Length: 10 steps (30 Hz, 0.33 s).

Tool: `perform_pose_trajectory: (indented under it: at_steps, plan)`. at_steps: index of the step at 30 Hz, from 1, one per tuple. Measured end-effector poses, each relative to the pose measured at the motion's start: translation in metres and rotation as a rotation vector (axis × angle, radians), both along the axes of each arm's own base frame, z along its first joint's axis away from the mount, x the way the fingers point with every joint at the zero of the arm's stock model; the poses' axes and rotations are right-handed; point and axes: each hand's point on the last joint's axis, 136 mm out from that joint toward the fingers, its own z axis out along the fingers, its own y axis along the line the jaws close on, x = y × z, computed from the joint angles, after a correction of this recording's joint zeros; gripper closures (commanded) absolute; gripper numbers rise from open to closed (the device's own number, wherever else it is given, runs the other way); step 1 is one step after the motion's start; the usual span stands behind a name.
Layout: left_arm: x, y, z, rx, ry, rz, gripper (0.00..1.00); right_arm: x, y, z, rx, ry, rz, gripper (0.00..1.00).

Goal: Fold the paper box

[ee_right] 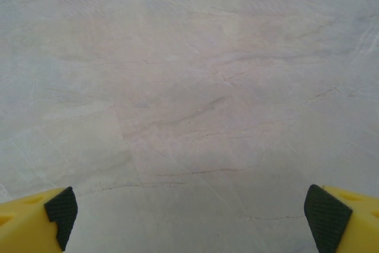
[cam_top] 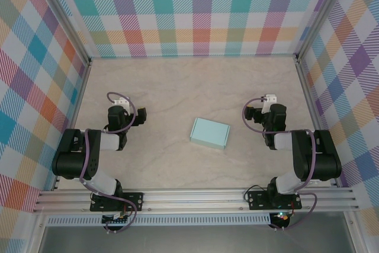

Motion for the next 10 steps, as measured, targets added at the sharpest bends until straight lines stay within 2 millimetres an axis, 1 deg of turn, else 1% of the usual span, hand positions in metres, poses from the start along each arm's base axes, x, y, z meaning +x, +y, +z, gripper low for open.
perform_pose_trajectory:
  at_steps: [10]
  plan:
    - [0.0, 0.0, 0.0, 0.0, 0.0, 0.0, 0.0, -0.0001, 0.0004, -0.0001, 0.003, 0.001, 0.003, 0.0]
